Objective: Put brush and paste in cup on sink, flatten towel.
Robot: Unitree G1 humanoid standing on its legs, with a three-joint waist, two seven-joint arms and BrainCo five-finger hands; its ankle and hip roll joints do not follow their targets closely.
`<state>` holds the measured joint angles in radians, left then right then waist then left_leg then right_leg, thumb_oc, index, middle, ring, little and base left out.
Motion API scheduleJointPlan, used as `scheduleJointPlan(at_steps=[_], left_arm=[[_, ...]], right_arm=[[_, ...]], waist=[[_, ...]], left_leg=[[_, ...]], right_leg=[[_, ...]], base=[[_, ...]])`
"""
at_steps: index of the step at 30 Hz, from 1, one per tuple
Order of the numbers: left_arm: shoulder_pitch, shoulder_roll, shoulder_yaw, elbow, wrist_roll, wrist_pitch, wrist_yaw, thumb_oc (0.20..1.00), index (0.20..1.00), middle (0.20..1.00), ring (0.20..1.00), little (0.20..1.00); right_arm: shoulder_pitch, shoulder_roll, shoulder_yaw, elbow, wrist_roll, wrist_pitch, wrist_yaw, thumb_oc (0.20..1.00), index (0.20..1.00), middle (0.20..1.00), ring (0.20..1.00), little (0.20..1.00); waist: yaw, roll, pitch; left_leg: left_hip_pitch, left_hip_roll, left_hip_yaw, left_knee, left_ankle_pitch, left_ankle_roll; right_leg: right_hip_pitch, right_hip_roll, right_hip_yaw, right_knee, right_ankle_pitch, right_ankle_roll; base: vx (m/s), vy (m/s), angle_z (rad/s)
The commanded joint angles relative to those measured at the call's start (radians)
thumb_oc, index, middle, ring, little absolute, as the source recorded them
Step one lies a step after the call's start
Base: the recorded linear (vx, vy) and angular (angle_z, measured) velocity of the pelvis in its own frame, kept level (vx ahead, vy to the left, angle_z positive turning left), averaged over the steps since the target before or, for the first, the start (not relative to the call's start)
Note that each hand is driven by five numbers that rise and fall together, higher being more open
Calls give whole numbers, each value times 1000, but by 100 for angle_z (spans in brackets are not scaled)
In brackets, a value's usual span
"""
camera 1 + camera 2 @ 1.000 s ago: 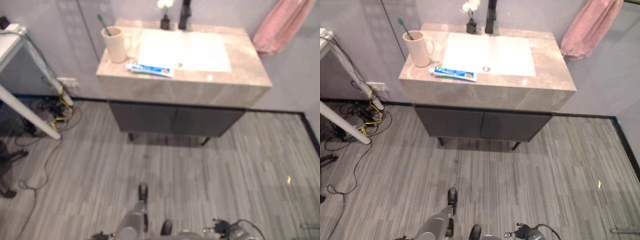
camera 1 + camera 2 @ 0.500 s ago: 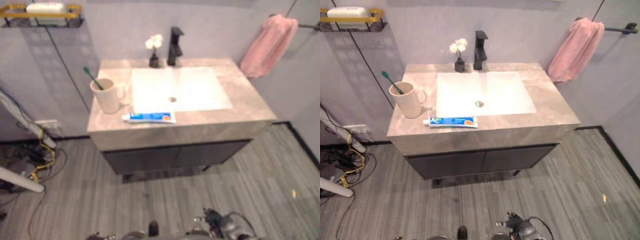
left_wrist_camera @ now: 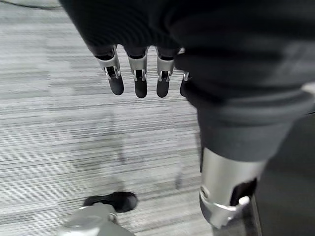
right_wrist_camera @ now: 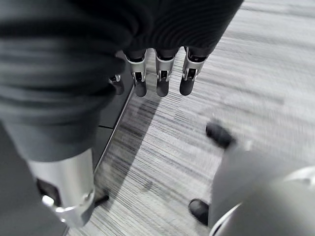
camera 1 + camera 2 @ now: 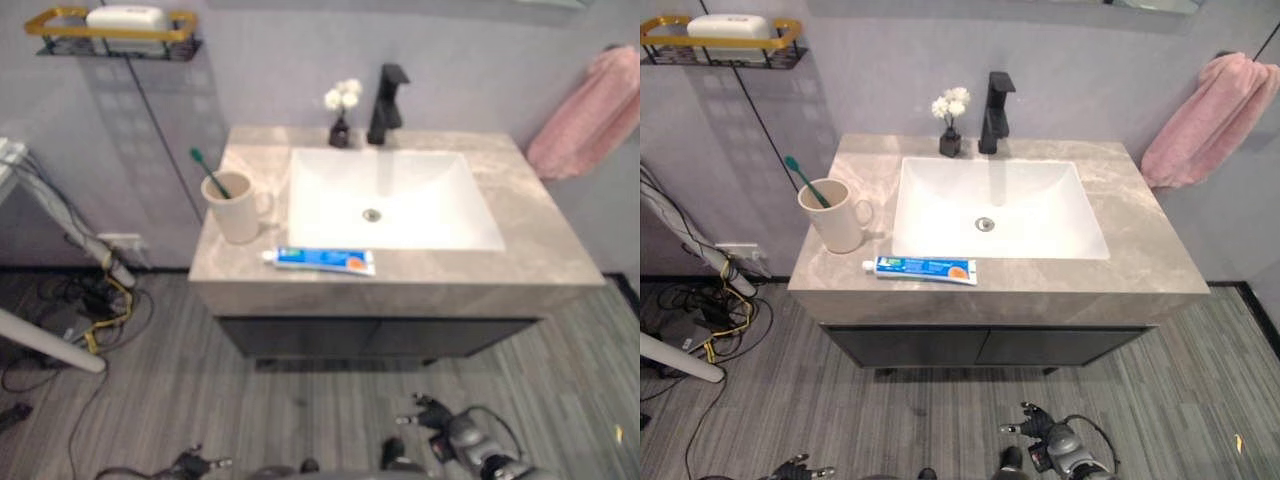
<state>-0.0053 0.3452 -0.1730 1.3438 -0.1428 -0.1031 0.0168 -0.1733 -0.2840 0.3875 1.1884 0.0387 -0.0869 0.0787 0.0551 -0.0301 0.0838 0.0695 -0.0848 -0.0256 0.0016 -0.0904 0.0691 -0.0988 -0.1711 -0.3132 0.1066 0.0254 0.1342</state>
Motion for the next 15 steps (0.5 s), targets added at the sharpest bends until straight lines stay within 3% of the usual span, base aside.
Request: scheduleJointPlan(at_steps=[1, 3, 5, 6, 7, 8, 13, 15], left_arm=[[-27, 35, 32, -11, 15, -23, 12, 1000, 1000, 1000, 1000, 1000], [-29, 47, 37, -56, -3, -30, 15, 1000, 1000, 1000, 1000, 1000], [-42, 39, 35, -71, -25, -32, 23, 1000, 1000, 1000, 1000, 1000], [-44, 35, 27, -86, -25, -37, 27, 1000, 1000, 1000, 1000, 1000], [-44, 34, 27, -86, -25, -37, 27, 1000, 1000, 1000, 1000, 1000], [-58, 26, 7, -113, -52, -49, 35, 1000, 1000, 1000, 1000, 1000], [-10, 46, -10, -212, -22, -59, 26, 1000, 1000, 1000, 1000, 1000], [55, 102, 3, -342, -2, -70, 11, 1000, 1000, 1000, 1000, 1000]], right_arm=[[-15, -77, 4, -91, 20, -31, 5, 1000, 1000, 1000, 1000, 1000], [5, -106, -24, -138, 63, -39, -3, 1000, 1000, 1000, 1000, 1000], [14, -117, -62, -140, 110, -39, -13, 1000, 1000, 1000, 1000, 1000], [17, -122, -75, -138, 118, -40, -22, 1000, 1000, 1000, 1000, 1000], [17, -122, -75, -138, 118, -40, -22, 1000, 1000, 1000, 1000, 1000], [-5, -140, -72, -142, 112, -44, -32, 1000, 1000, 1000, 1000, 1000], [-26, -151, -45, -186, 61, -42, -17, 1000, 1000, 1000, 1000, 1000], [-8, -158, -53, -258, 59, -47, -1, 1000, 1000, 1000, 1000, 1000]], waist=[[-12, -16, 10], [-32, -15, 3], [-47, -13, 2], [-51, -6, -3], [-51, -6, -3], [-49, 3, 6], [-41, 15, -9], [-31, 20, -10]], left_leg=[[-83, 188, -24, 2, 30, -111], [-100, 213, -2, -8, 51, -126], [-119, 204, 39, 7, 54, -119], [-120, 203, 49, -42, 91, -123], [-117, 203, 49, -47, 94, -123], [-162, 195, 21, -89, 150, -130], [-159, 193, 18, -89, 118, -121], [-138, 179, 38, -89, 103, -114]], right_leg=[[55, 24, 23, -123, 7, -5], [61, 41, -3, -130, -18, -15], [75, 36, -25, -138, -26, -17], [80, 39, -39, -148, -25, -17], [80, 39, -40, -148, -25, -17], [55, 34, -44, -132, -18, -15], [42, 27, -28, -116, -16, -9], [54, 7, -25, -113, -8, 3]], base=[[122, -342, 36], [113, -274, 38], [95, -89, 62], [45, 9, 43], [-20, 47, 31], [-11, 72, 36], [56, 109, -8], [92, 192, -23]])
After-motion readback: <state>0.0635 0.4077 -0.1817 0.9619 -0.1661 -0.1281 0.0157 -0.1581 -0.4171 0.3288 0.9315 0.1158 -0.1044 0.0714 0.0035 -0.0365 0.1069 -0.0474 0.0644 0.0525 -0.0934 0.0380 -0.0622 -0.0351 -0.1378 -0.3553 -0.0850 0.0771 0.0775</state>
